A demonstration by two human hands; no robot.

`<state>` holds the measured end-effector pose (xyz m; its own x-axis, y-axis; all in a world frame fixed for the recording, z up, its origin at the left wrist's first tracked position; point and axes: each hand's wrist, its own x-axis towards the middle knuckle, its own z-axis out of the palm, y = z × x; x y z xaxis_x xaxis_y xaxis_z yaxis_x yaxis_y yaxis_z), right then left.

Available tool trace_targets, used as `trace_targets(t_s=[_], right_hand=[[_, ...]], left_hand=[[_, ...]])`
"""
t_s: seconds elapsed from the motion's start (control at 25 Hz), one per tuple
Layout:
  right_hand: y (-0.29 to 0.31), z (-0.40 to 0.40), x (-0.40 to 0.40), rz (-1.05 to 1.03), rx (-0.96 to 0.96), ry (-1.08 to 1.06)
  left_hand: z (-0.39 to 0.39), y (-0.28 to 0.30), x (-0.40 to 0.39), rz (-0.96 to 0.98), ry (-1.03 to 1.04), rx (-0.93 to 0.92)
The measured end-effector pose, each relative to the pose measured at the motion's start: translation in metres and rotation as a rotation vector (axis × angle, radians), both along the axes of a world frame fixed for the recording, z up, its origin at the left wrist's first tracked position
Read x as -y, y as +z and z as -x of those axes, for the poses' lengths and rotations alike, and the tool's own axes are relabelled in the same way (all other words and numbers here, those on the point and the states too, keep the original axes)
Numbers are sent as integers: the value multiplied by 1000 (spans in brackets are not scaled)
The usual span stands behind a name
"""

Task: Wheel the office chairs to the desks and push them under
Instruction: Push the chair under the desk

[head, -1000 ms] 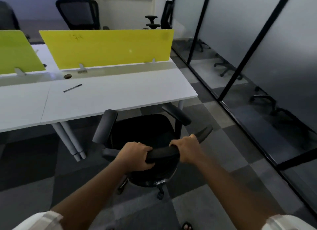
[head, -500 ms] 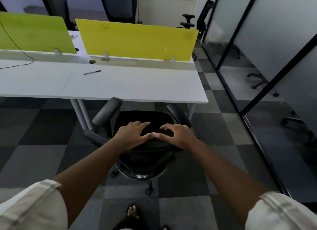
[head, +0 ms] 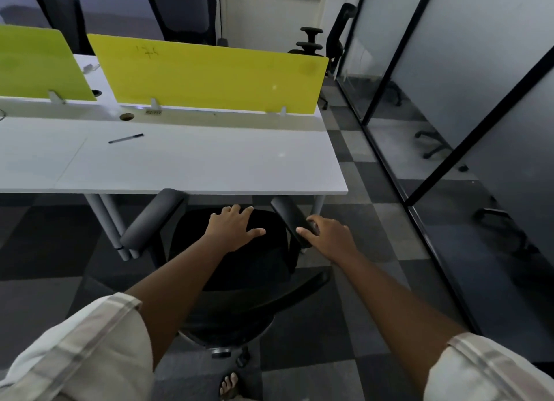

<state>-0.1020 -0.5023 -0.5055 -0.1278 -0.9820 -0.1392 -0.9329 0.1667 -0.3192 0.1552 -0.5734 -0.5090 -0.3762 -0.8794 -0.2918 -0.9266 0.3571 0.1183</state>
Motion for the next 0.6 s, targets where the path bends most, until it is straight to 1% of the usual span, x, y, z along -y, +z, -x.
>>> trace_targets(t_s=[0.12, 0.2, 0.28, 0.48, 0.6], right_hand=[[-12, 25, 14, -43, -13, -31], [-21, 42, 27, -80, -7, -42], [-31, 58, 43, -113, -3, -49], [-76, 99, 89, -255, 14, 18], [-109, 119, 113, -309, 22, 99]], left_hand=[[27, -7, 18, -28, -17, 54], [46, -13, 27, -47, -3, 98], [64, -21, 38, -74, 34, 103], [121, -58, 52, -178, 208, 62], [159, -80, 59, -252, 388, 8]])
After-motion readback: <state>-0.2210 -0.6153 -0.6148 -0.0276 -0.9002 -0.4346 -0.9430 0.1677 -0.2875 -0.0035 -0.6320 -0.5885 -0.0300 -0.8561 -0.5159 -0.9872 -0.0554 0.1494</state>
